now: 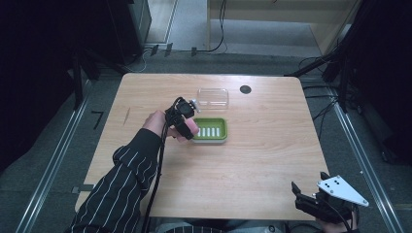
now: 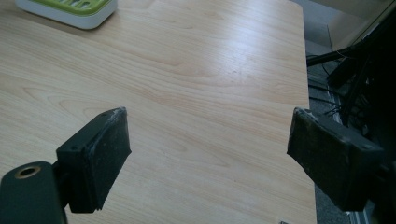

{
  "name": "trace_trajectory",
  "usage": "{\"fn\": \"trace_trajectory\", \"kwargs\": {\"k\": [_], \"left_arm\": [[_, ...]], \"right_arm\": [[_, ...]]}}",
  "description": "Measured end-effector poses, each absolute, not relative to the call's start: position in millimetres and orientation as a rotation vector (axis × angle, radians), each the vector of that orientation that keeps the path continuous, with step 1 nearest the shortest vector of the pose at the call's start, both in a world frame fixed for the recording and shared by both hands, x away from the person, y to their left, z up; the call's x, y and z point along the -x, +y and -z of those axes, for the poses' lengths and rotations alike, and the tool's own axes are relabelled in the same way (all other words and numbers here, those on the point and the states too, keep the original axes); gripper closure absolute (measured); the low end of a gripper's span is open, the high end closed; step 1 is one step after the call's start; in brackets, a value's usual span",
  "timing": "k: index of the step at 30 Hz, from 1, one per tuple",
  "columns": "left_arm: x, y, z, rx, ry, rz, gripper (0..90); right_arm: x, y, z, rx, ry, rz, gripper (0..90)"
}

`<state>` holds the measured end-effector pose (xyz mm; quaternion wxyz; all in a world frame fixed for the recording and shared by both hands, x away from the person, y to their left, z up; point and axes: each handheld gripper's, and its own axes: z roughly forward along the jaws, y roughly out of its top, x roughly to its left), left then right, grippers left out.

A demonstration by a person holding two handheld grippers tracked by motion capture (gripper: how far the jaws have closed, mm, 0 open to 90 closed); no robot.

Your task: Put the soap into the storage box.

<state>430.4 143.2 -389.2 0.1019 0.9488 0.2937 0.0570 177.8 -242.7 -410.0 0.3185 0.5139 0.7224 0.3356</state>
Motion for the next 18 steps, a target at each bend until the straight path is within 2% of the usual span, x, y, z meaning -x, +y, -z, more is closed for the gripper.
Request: {"fn": "trace_trajectory", "kwargs": {"k": [18], "left_arm": [[-444, 121, 389, -2.833, 0.738, -0.178, 38.8]], "right_arm": [[-168, -251, 411, -1.39, 1.872, -0.857, 13.5]]}}
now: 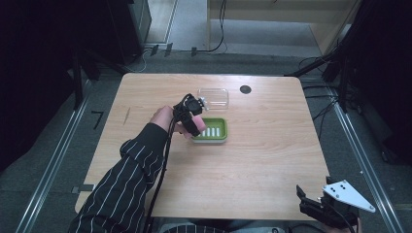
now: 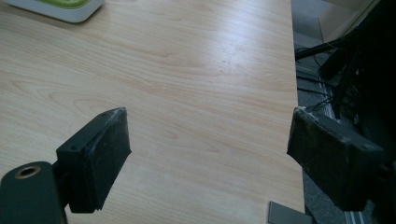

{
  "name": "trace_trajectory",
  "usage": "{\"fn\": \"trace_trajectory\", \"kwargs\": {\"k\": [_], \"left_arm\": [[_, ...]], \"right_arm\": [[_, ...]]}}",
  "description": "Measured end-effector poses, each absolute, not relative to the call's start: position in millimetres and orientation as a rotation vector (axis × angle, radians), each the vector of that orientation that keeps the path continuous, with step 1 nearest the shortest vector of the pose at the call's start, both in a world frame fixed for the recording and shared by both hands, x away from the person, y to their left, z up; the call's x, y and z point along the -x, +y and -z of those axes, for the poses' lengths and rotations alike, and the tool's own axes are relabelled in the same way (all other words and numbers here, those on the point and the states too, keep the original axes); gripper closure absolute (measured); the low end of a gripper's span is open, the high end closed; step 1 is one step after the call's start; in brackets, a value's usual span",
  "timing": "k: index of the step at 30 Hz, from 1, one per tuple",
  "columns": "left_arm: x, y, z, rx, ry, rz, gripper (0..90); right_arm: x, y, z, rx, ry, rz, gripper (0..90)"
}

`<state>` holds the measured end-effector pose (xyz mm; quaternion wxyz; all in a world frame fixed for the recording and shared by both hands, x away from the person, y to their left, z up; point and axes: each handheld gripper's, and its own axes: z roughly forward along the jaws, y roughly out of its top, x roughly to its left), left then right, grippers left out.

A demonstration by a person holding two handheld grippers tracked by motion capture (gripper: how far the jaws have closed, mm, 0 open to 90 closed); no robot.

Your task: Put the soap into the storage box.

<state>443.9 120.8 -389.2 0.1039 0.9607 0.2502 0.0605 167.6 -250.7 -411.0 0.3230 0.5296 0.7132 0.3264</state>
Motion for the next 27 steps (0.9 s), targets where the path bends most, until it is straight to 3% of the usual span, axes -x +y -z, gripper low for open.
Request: {"fn": "trace_trajectory", "kwargs": {"k": [27], "left_arm": [[-464, 97, 393, -2.869, 0.586, -0.18, 38.9]], "right_arm": [[-153, -260, 412, -1.437, 1.824, -0.824, 13.5]]}}
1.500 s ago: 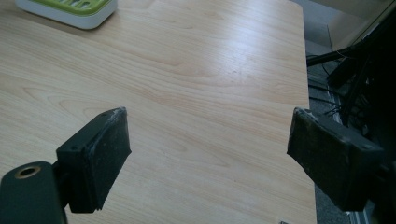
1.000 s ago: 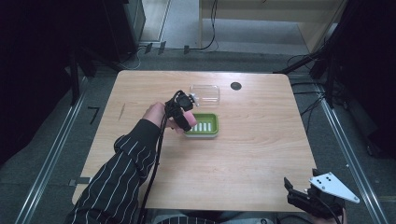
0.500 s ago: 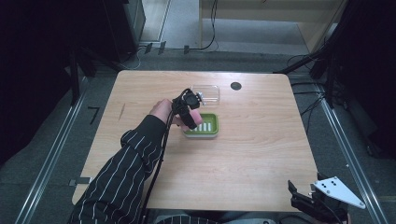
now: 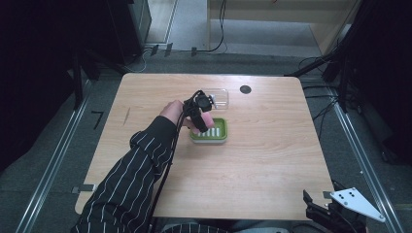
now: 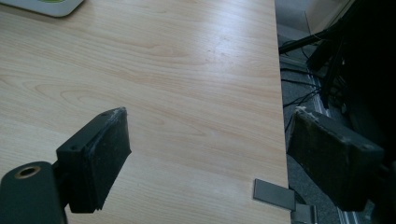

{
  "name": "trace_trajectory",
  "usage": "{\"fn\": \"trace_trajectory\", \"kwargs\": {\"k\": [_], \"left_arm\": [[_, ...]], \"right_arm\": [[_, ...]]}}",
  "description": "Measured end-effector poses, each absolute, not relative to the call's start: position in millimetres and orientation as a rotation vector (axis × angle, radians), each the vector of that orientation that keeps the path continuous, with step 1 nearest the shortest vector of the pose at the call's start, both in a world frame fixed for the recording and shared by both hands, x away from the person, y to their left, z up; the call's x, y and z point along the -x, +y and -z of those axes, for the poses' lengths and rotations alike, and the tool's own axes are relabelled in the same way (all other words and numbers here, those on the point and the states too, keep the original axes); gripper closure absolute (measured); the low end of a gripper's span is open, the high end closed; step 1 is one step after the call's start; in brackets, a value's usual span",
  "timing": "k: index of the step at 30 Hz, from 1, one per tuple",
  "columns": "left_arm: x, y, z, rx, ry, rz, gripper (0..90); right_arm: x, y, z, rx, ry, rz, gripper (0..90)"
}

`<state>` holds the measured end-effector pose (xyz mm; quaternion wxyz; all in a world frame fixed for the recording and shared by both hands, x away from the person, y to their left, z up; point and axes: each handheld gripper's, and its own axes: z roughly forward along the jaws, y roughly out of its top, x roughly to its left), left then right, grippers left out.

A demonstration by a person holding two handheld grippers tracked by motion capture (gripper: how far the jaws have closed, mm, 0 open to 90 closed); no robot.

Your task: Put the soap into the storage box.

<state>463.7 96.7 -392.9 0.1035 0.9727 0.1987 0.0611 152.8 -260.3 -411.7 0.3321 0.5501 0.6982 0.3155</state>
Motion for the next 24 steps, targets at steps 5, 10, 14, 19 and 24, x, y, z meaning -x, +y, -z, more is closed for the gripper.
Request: {"fn": "trace_trajectory", "kwargs": {"k": [5, 10, 14, 19, 24], "left_arm": [[-466, 93, 395, -2.882, 0.56, -0.178, 38.8], [-469, 89, 398, -2.896, 0.515, -0.186, 38.8], [-471, 86, 401, -2.904, 0.486, -0.186, 38.8], [-473, 83, 405, -2.915, 0.462, -0.176, 38.8], [-474, 79, 409, -2.926, 0.411, -0.181, 38.8]], "right_arm": [[-151, -262, 412, -1.445, 1.819, -0.819, 13.5], [-149, -263, 412, -1.452, 1.816, -0.818, 13.5], [-148, -263, 412, -1.454, 1.81, -0.814, 13.5], [-147, -264, 412, -1.454, 1.811, -0.814, 13.5], [-146, -265, 412, -1.46, 1.806, -0.81, 13.5]]}}
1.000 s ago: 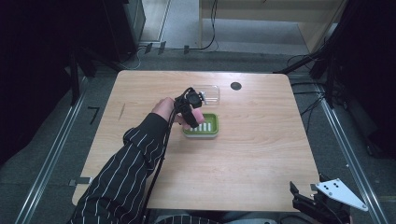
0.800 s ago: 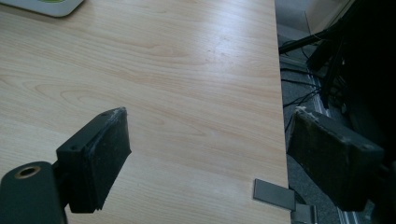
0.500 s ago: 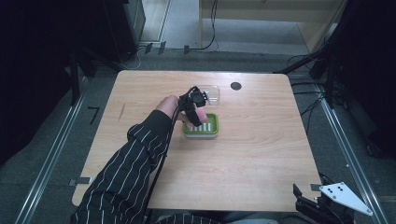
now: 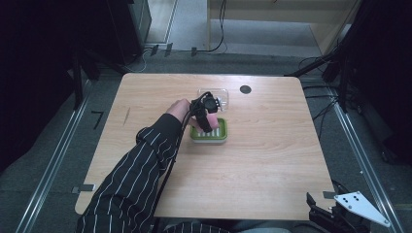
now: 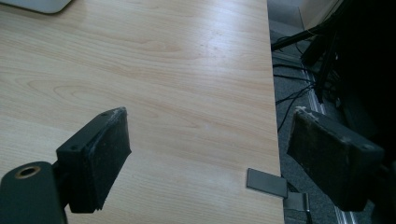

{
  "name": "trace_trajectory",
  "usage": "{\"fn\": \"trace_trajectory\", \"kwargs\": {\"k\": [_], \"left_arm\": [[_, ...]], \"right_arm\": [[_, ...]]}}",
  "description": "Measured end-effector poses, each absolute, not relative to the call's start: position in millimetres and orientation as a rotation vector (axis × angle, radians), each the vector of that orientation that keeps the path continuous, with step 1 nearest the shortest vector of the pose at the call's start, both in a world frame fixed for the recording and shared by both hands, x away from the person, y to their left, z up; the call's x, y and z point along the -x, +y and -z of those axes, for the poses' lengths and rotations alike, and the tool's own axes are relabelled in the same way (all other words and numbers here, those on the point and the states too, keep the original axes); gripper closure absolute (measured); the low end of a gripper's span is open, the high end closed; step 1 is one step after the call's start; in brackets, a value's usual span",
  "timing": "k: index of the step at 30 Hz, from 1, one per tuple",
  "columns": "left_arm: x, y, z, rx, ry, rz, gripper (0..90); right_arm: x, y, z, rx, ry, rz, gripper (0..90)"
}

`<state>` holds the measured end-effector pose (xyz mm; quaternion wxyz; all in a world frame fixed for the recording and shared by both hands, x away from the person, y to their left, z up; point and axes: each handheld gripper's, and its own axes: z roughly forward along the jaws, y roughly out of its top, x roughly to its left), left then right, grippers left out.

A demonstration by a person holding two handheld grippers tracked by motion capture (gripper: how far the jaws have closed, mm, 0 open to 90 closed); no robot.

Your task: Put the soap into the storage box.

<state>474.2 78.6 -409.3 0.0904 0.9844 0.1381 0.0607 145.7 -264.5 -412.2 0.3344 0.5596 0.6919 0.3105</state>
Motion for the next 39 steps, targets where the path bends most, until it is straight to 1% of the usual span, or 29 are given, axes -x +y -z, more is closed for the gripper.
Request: {"fn": "trace_trajectory", "kwargs": {"k": [8, 15, 17, 26, 39], "left_arm": [[-477, 77, 415, -2.956, 0.399, -0.179, 38.8], [-477, 75, 422, -2.966, 0.343, -0.167, 38.8], [-477, 74, 424, -2.977, 0.356, -0.169, 38.9], [-476, 71, 429, -2.994, 0.269, -0.179, 38.8], [-478, 70, 437, -3.015, 0.247, -0.191, 38.8]], "right_arm": [[-145, -265, 412, -1.462, 1.801, -0.808, 13.5], [-144, -266, 412, -1.464, 1.8, -0.81, 13.5], [-145, -266, 412, -1.464, 1.799, -0.809, 13.5], [-144, -266, 412, -1.465, 1.801, -0.809, 13.5], [-144, -266, 412, -1.47, 1.796, -0.807, 13.5]]}}
